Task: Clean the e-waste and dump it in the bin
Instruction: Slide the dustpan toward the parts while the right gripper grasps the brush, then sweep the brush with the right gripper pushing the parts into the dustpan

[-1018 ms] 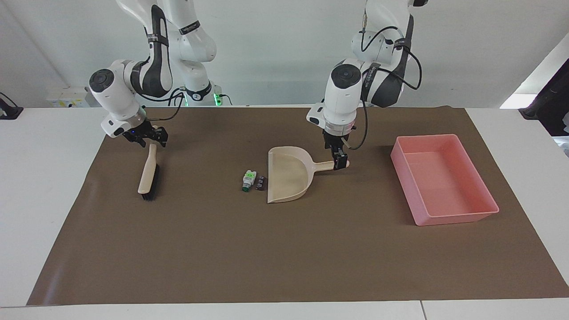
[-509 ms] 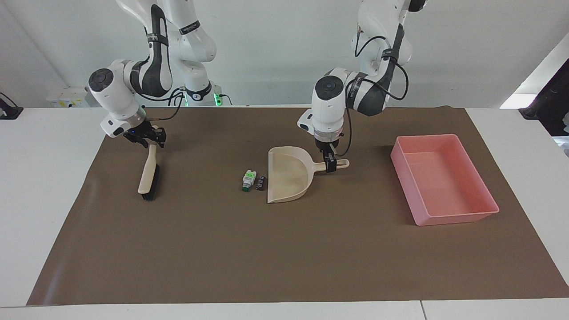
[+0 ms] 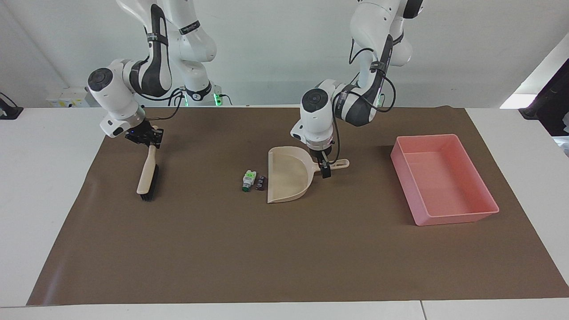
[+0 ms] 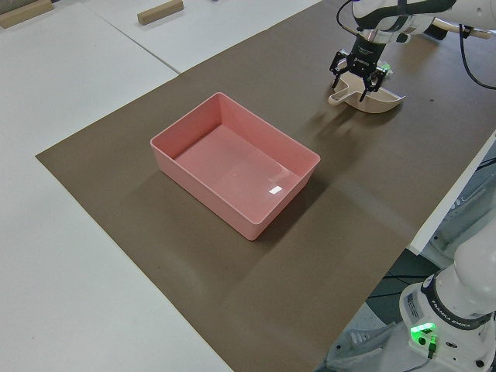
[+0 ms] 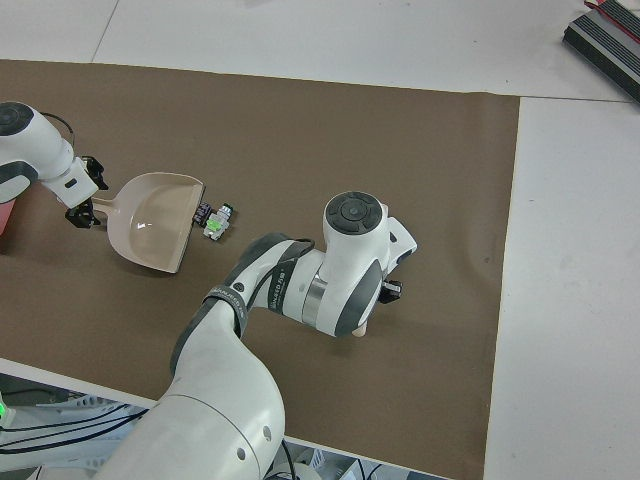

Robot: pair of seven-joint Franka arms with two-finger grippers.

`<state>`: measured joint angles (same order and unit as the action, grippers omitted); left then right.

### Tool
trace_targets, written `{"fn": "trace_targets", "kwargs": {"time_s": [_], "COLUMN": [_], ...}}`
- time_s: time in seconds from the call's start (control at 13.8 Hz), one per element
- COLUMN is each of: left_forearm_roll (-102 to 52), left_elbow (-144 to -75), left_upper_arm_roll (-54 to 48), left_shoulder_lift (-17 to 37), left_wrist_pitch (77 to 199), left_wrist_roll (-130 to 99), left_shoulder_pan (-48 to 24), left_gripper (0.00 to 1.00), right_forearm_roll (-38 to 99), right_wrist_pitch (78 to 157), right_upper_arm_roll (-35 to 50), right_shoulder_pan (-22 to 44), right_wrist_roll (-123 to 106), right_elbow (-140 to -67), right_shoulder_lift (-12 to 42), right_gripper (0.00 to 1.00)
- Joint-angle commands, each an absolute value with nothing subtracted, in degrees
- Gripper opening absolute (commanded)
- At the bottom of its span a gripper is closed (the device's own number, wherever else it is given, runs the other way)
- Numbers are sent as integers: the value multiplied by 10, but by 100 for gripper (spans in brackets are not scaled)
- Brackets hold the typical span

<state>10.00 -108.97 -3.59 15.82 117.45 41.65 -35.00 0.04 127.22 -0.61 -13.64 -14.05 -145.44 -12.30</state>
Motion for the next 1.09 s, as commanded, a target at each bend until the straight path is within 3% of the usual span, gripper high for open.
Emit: {"fn": "trace_targets", "kwargs": {"time_s": [0.0,0.15,0.22,0.29,0.36,0.44,0.58,0.87,1.02], "left_forearm_roll": [128,129,129,130,143,193,257,215,214], "left_elbow": [-1084,-1082,-1083,-1083,-1080,-1077,-1077,-1082,-1082], "left_upper_arm_roll": [-28,-28,-29,-28,-26,-28,-29,-31,-31], "left_shoulder_lift": [172,173,172,172,172,171,172,169,168], "left_wrist_pitch": [1189,1189,1185,1181,1177,1173,1210,1185,1172], "left_wrist_roll": [379,371,370,370,370,371,408,409,407], "left_shoulder_pan": [-371,-372,-372,-373,-377,-379,-373,-378,-378], "left_gripper": [92,92,87,75,44,0,0,0,0], "right_forearm_roll": [14,28,29,28,27,19,6,-65,-66], "right_wrist_pitch": [1250,1235,1227,1218,1211,1209,1213,1147,1139], "right_upper_arm_roll": [-4,-2,-2,-1,1,2,4,4,4], "right_shoulder_pan": [-139,-132,-118,-100,-77,-53,-17,74,88], "right_wrist_roll": [-156,-148,-131,-109,-84,-62,-42,-18,-18], "right_elbow": [-1427,-1408,-1394,-1380,-1368,-1360,-1348,-1249,-1238], "right_shoulder_lift": [-116,-115,-113,-107,-101,-98,-91,-26,-12], "right_gripper": [0,0,0,0,0,0,0,0,0]}}
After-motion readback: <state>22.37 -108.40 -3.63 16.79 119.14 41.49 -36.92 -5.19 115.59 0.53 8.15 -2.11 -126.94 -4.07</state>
